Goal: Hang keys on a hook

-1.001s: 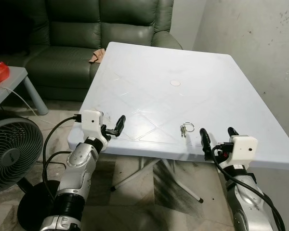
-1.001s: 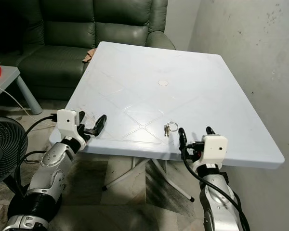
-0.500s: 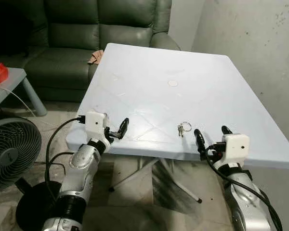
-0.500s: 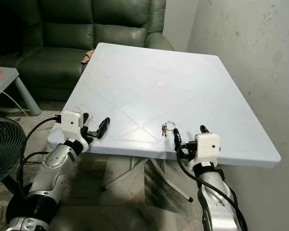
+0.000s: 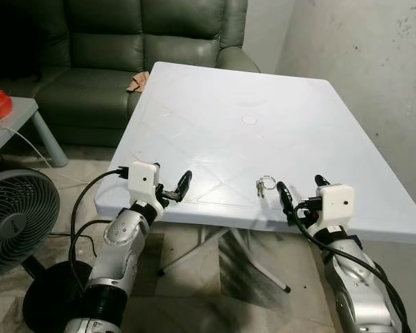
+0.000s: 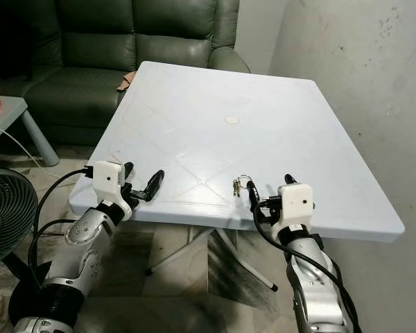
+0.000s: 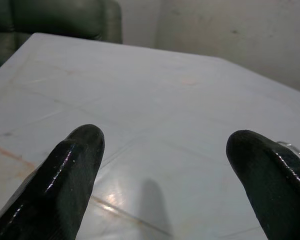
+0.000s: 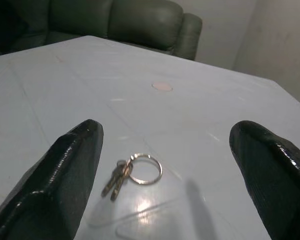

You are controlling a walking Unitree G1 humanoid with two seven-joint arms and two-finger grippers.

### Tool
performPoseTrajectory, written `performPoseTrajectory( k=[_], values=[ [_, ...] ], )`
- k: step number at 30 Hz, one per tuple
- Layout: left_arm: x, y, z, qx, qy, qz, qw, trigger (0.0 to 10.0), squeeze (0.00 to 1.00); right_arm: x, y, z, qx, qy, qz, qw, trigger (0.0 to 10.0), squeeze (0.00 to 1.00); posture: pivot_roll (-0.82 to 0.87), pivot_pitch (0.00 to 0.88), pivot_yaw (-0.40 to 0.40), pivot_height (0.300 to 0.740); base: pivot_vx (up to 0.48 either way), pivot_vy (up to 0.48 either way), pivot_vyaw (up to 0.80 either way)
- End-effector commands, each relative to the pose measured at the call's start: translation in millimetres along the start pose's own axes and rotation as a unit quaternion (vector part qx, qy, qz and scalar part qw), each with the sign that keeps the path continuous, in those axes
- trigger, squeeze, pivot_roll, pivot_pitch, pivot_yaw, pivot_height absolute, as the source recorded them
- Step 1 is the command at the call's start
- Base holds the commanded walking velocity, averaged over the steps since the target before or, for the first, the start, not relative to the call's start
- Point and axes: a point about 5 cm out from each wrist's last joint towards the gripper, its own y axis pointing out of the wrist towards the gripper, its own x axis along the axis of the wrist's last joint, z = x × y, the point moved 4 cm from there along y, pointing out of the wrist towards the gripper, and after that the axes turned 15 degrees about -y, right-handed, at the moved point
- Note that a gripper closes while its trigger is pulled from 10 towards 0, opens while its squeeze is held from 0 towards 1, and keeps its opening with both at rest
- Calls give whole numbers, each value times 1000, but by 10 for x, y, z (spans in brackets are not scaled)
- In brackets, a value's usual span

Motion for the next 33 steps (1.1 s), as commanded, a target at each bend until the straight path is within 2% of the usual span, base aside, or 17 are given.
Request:
performPoseTrajectory(
  k=[1,2,9,16,22,25,33],
  values=[
    [-24,6,-117,-22,-1,7,1000,10000,0,-12,41,3,14,-9,8,1000,10000,0,-57,48,-83,740,0,0,0],
    [-29,7,-178,-33,-6,8,999,10000,0,-2,79,4,21,-5,9,1000,10000,0,-53,56,-87,740,0,0,0],
    [-42,-46,-352,-58,-15,9,998,10000,0,71,253,-4,48,-12,3,999,10000,0,-40,108,-108,740,0,0,0],
    [-87,-194,-405,-55,-23,19,998,10000,0,101,384,65,80,-3,10,997,10000,0,-22,159,-127,740,0,0,0],
    [-84,-294,-434,-53,-26,22,998,10000,0,132,547,199,112,9,16,994,10000,0,-1,189,-140,740,0,0,0],
    [-54,-336,-448,-52,-23,21,998,10000,0,144,619,289,130,29,21,991,10000,0,11,203,-143,740,0,0,0],
    [-16,-389,-481,-52,-18,22,998,10000,0,89,705,409,139,73,49,986,10000,0,20,214,-145,740,0,0,0]
  ],
)
